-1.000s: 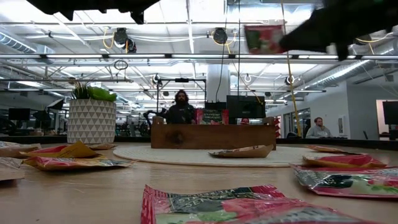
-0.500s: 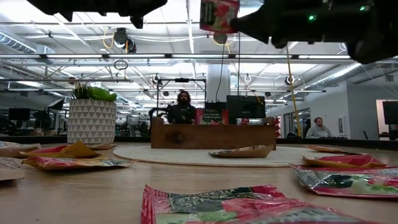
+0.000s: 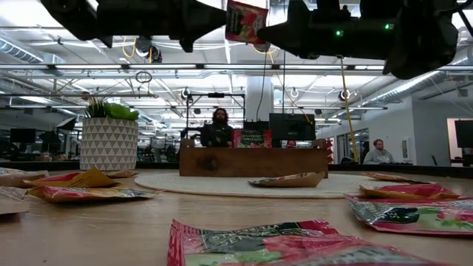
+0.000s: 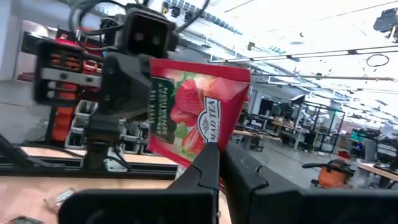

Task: Pick & Place Tea
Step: Put the red tea bag into the middle section of the wooden organizer

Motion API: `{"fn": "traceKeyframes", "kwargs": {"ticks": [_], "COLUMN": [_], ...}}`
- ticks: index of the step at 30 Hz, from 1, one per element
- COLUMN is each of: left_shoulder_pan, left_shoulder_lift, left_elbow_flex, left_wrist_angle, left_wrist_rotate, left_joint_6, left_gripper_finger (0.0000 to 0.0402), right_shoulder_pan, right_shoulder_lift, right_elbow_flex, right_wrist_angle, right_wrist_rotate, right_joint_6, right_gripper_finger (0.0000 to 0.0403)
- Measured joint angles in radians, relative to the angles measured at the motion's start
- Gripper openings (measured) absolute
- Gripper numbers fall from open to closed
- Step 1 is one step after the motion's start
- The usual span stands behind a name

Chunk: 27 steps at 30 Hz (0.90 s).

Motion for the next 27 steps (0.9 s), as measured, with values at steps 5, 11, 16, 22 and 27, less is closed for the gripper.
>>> {"fn": "traceKeyframes", "kwargs": {"ticks": [5,11,16,22,27], "left_shoulder_pan": [-0.012,-0.030,-0.030,-0.030,-0.030], "left_shoulder_lift": [0.006,0.006,0.006,0.006,0.006], "left_elbow_flex": [0.000,0.000,0.000,0.000,0.000], "left_wrist_angle": [0.005,0.001,-0.001,0.000,0.000], "left_wrist_rotate": [-0.005,-0.027,-0.028,-0.031,-0.033], "left_joint_6": [0.022,0.072,0.079,0.080,0.080], "left_gripper_finger": [0.0051,0.0117,0.0179,0.0206,0.0207], "right_shoulder_pan": [-0.009,-0.011,-0.011,-0.013,-0.013], "right_shoulder_lift": [0.000,0.000,0.000,0.000,0.000], "right_elbow_flex": [0.000,0.000,0.000,0.000,0.000], "right_wrist_angle": [-0.003,-0.013,-0.015,-0.008,0.000], "right_wrist_rotate": [0.000,0.002,0.001,-0.048,-0.053], "right_joint_6": [-0.011,-0.011,0.002,0.038,0.078], "right_gripper_finger": [0.0000,0.0000,0.0000,0.0000,0.0000]}}
